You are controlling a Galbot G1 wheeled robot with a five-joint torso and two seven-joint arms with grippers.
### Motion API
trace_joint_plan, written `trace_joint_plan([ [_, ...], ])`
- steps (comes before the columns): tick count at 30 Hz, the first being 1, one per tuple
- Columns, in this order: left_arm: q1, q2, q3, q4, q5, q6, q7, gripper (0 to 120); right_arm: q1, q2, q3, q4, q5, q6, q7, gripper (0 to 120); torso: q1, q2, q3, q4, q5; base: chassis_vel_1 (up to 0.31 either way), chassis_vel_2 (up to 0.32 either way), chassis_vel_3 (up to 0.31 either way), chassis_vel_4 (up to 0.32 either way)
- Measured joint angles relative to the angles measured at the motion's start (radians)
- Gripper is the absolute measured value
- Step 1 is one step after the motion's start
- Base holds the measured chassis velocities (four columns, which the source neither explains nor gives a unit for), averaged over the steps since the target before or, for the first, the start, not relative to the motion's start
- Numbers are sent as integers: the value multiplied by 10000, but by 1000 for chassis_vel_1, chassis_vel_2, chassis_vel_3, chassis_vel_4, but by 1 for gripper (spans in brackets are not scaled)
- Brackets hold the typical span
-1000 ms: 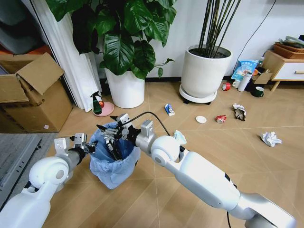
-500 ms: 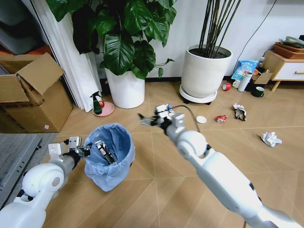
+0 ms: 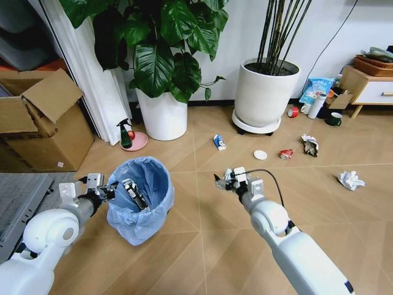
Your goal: Pick up the trash bin and place the garbage on the floor into it.
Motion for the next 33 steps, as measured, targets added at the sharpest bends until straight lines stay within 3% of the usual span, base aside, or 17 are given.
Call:
trace_joint_plan([
  [8, 27, -86, 92, -109, 58, -12, -65, 0, -615, 6, 594, 241, -301, 173, -144, 100, 1, -1, 3, 0, 2, -163, 149, 168, -158],
  [33, 228, -161, 63, -345, 28, 12, -313, 0, -1003, 174, 640, 367, -663, 369, -118, 100, 4, -1, 3, -2, -5, -192, 194, 197, -186],
])
